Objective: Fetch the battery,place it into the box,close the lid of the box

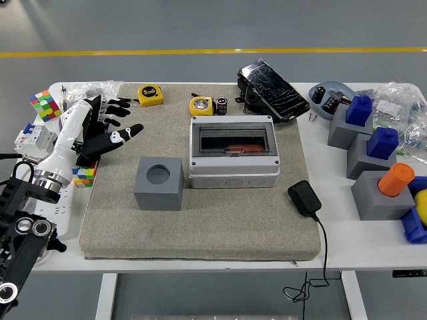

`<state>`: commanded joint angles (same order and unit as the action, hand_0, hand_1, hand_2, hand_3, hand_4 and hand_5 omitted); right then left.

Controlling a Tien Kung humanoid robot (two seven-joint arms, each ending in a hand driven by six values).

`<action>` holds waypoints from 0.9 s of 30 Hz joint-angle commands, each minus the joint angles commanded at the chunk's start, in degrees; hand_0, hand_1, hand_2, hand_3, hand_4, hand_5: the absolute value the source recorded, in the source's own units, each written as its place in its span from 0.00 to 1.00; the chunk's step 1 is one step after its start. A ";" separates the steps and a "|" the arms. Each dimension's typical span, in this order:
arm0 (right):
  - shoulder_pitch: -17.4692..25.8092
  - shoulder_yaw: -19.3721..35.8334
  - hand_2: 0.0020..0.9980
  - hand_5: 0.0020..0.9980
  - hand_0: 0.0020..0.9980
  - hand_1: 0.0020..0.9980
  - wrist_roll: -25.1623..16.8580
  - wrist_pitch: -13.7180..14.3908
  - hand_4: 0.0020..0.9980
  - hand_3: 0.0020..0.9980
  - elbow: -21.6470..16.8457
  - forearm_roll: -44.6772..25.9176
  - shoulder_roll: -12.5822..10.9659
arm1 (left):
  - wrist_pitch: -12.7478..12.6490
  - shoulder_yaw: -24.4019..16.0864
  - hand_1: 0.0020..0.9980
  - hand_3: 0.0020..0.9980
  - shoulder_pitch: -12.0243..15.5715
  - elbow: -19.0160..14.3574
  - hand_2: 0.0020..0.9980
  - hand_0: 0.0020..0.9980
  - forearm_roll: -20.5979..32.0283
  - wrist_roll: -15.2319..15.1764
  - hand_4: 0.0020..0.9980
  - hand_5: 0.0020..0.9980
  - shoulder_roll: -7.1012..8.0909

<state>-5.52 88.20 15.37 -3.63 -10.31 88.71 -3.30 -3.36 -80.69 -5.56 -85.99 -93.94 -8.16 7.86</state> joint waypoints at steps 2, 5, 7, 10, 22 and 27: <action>-0.01 0.01 0.67 0.58 0.64 0.66 0.02 -0.01 0.97 0.58 0.00 0.05 -0.04 | -0.01 0.00 0.60 0.55 0.06 0.04 0.55 0.45 -0.03 0.03 1.00 0.43 0.06; 0.06 0.17 0.67 0.58 0.64 0.66 0.06 -0.01 0.97 0.58 0.00 0.29 -0.12 | -0.03 0.04 0.60 0.55 0.25 0.08 0.55 0.45 -0.17 0.14 1.00 0.43 0.10; 0.16 0.32 0.67 0.58 0.64 0.66 0.10 -0.01 0.97 0.58 0.00 0.49 -0.17 | -0.06 0.07 0.60 0.55 0.35 0.08 0.55 0.45 -0.51 0.25 1.00 0.43 0.07; 0.32 0.48 0.67 0.58 0.64 0.66 0.12 0.00 0.97 0.58 0.00 0.56 -0.13 | -0.06 0.24 0.60 0.55 0.42 0.11 0.55 0.45 -0.57 0.36 1.00 0.43 0.01; 0.66 0.55 0.67 0.58 0.64 0.66 0.04 0.12 0.97 0.58 0.00 0.02 0.35 | 0.04 0.19 0.60 0.56 1.09 -0.11 0.55 0.45 -0.69 0.87 1.00 0.43 -0.20; 0.57 0.63 0.67 0.58 0.64 0.66 0.04 0.15 0.97 0.58 0.00 0.01 0.26 | 0.15 0.01 0.60 0.56 0.88 -0.10 0.56 0.46 -0.87 1.12 1.00 0.43 -0.23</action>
<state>-4.95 88.83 15.41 -3.48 -10.31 88.73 -3.04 -3.21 -80.68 -4.68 -86.09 -94.81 -7.04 7.62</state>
